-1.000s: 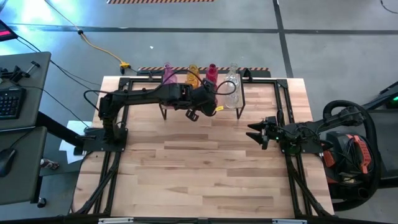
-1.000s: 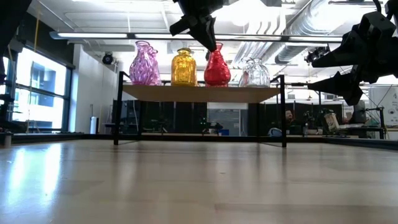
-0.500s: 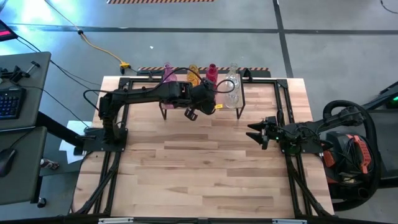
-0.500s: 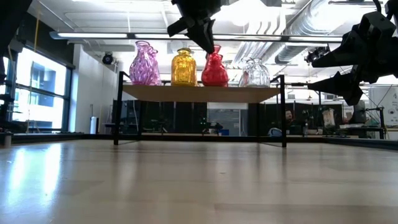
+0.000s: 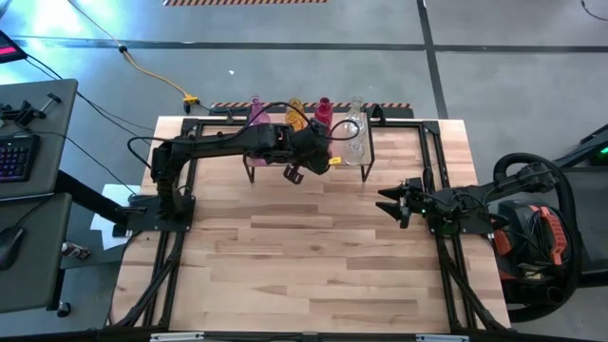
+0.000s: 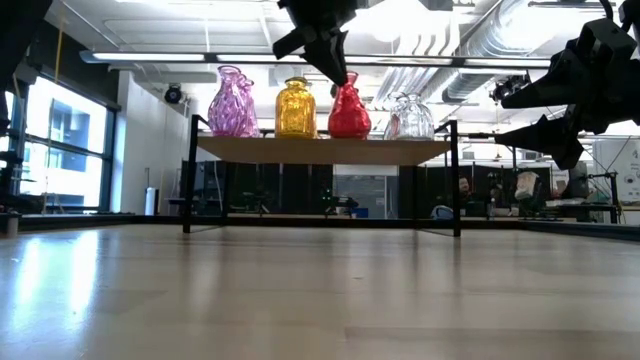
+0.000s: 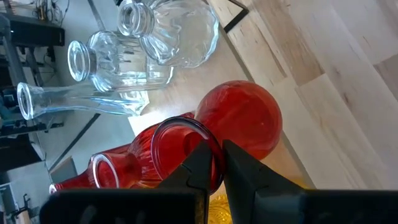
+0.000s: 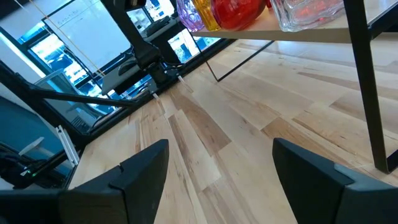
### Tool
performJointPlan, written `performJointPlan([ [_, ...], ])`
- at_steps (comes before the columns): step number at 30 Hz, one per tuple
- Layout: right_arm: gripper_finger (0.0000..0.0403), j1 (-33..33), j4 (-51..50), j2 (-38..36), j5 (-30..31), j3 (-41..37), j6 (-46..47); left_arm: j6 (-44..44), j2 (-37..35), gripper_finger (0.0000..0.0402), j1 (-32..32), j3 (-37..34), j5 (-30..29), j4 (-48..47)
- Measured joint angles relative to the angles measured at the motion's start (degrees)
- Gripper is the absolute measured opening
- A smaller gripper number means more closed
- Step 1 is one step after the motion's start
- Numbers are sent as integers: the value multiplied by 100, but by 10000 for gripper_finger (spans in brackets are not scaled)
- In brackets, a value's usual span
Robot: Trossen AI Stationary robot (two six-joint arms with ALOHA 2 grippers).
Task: Sort vases onto shelf
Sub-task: Put the red vase on the shelf and align it with the other red vases
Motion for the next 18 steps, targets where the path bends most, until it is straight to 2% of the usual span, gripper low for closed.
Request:
performJointPlan([
  [18, 270, 2, 0, 0, 0, -2, 0, -45, 2, 21, 0, 0, -1, 122],
])
